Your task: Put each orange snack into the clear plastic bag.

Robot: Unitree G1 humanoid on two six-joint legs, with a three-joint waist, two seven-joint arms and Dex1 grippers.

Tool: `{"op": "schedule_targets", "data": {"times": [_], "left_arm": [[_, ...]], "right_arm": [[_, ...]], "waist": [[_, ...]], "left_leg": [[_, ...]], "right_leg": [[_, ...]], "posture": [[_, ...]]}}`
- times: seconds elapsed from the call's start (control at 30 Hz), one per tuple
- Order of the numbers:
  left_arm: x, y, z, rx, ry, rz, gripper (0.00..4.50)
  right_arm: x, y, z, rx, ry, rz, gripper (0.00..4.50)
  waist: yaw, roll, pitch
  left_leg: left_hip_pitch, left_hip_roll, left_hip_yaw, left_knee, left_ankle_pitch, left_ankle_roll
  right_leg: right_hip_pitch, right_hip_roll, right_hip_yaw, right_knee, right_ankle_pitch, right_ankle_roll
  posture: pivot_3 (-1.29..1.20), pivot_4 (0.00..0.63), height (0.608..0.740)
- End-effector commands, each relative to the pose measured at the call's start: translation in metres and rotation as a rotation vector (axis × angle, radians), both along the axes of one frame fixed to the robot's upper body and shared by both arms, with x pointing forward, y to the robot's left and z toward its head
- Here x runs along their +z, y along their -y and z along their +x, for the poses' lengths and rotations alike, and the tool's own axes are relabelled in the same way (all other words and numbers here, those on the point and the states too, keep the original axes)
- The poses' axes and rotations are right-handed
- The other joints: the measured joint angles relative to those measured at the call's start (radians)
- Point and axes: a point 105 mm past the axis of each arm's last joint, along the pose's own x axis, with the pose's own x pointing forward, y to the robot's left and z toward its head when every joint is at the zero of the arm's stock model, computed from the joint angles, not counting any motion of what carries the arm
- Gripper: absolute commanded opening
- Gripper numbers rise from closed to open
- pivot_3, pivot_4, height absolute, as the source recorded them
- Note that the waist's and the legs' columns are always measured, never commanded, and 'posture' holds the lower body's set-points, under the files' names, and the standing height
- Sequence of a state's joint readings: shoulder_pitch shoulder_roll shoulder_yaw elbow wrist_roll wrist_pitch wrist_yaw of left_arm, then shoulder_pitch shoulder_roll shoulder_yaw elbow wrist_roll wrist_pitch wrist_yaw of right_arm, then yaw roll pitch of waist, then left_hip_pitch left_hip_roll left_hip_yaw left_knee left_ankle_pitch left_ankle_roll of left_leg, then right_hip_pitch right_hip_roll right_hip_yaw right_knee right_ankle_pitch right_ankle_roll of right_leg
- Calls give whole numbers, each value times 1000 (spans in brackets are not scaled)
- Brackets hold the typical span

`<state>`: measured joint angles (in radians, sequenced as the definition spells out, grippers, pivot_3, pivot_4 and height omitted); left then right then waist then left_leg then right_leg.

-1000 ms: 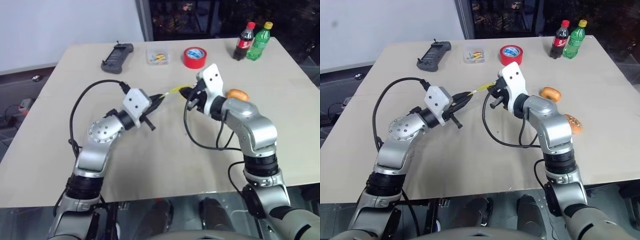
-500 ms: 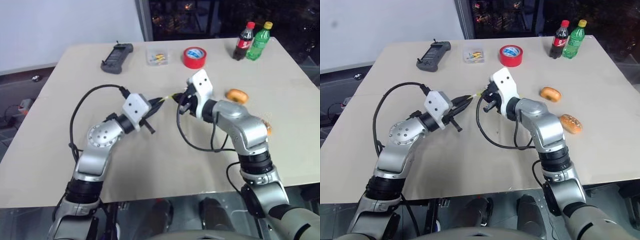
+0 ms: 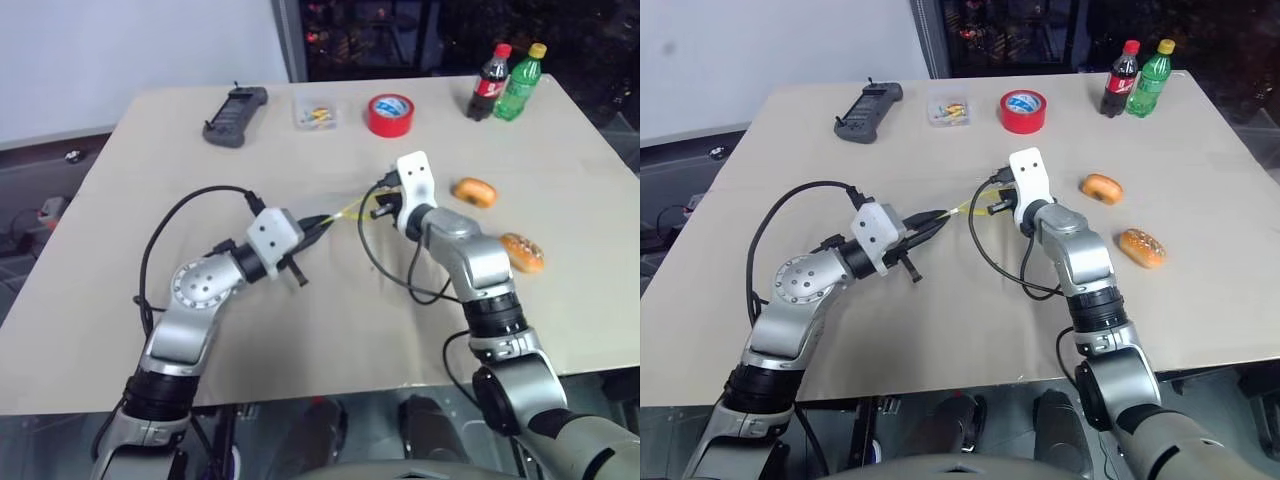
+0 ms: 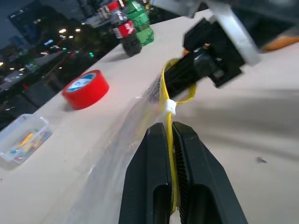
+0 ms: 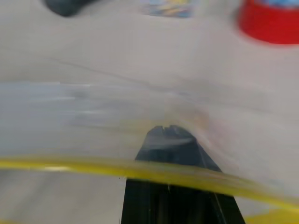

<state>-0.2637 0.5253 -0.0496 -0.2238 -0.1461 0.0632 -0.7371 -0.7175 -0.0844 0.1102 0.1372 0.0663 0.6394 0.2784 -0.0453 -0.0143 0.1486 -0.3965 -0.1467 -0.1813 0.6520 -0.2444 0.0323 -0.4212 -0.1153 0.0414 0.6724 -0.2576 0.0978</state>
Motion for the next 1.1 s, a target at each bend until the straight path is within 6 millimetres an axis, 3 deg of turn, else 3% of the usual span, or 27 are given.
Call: {"op": "schedule_targets", "data": {"times": [0.03,0.2,0.37,0.4,0.47,0.57,0.67,0.73,0.93,1.1], "left_arm": [[8,-5,-7,-36,37,0,0],[0,-13,-8,-90,20,43,0],[2,-17,-4,-125,23,51,0],[2,-17,-3,-124,23,50,0],[3,-18,-3,-124,25,50,0],[3,-19,-1,-113,21,44,0],[4,-25,8,-43,-8,-11,0],[5,-28,13,-8,-19,-33,0],[1,-34,30,93,-44,-29,0],[-1,-33,40,116,-42,-15,0]], "right_arm": [[18,-12,-7,85,180,-84,60],[4,-28,-25,295,400,-452,60],[-21,-30,-18,368,529,-791,60],[-25,-29,-16,383,541,-837,549],[-27,-26,-12,379,566,-888,916],[-27,-21,-8,369,592,-924,2165],[-20,-13,-8,334,599,-917,3789],[-13,-8,-10,314,616,-907,4290],[19,4,-24,271,606,-746,4290],[33,24,-39,282,497,-653,4290]], "waist": [[-2,0,0],[0,0,0],[2,0,0],[2,0,0],[2,0,0],[2,0,0],[2,0,0],[3,0,0],[6,0,0],[8,0,0]], "left_leg": [[0,1,0,0,0,0],[0,1,1,0,0,0],[0,1,1,0,0,0],[0,1,2,0,0,0],[0,1,2,0,0,0],[0,1,2,0,0,0],[0,1,1,0,0,0],[0,1,1,0,0,0],[0,1,1,0,0,0],[0,1,1,0,0,0]], "right_leg": [[0,0,0,0,0,0],[0,1,1,0,0,0],[0,1,1,0,0,0],[0,1,1,0,0,0],[0,1,1,0,0,0],[0,1,1,-1,0,0],[0,1,1,-1,0,0],[0,1,1,-1,0,0],[0,2,1,-1,0,0],[0,1,1,-1,0,0]], "posture": [[0,150,740],[0,150,740],[0,150,740],[0,150,740],[0,150,740],[0,150,740],[0,150,740],[0,150,740],[0,150,740],[0,150,740]]}}
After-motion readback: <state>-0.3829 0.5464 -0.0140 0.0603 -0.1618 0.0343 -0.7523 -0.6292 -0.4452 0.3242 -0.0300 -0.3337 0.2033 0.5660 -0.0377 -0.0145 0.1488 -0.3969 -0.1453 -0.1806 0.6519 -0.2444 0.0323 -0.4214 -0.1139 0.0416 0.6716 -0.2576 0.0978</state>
